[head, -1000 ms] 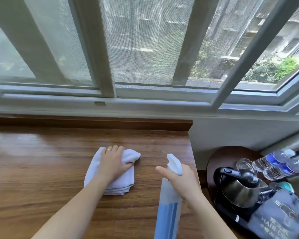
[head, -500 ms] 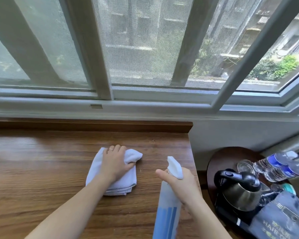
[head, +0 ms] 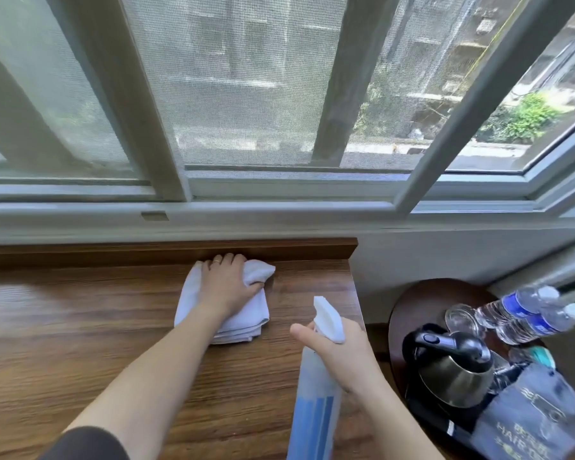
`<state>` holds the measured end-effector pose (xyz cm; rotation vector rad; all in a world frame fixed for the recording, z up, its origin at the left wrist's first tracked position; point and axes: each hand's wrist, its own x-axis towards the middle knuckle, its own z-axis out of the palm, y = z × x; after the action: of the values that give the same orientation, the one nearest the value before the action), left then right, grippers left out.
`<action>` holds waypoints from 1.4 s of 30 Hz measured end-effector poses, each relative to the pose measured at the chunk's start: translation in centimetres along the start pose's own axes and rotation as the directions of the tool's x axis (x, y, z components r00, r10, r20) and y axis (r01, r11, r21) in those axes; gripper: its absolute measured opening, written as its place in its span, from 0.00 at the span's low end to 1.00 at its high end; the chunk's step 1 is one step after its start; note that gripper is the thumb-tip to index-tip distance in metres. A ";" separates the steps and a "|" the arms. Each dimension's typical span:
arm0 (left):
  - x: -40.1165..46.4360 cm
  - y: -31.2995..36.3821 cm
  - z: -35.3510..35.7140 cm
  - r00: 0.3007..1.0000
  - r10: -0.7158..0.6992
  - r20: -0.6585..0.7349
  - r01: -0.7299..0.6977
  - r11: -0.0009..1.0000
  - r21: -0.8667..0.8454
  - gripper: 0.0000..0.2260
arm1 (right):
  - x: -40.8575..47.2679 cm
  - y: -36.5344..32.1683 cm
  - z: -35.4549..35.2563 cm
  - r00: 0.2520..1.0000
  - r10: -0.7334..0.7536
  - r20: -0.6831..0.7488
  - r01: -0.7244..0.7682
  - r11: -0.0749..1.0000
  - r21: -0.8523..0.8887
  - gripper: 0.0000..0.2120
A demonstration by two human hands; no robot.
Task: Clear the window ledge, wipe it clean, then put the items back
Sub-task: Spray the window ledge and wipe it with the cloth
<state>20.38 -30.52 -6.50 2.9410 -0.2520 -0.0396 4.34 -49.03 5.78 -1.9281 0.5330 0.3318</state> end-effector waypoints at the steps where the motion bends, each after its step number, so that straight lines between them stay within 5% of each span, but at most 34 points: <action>1: 0.0 0.0 0.1 1.000 -0.004 0.000 0.004 1.000 0.001 0.26 | 0.1 0.0 0.0 1.000 0.001 -0.001 -0.001 1.000 -0.001 0.19; 17: -6.5 1.4 2.6 0.970 0.154 -0.186 -0.152 0.988 0.024 0.21 | 0.1 0.1 0.0 1.000 0.003 0.012 -0.003 0.998 -0.060 0.17; 42: -1.0 4.1 0.9 0.992 0.125 -0.032 -0.125 0.992 0.001 0.24 | -0.1 -0.1 -0.5 1.000 0.009 0.013 -0.009 0.999 -0.043 0.17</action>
<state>18.65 -34.52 -6.62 2.9150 -0.4310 0.0252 4.29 -49.46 6.09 -1.9640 0.5301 0.3641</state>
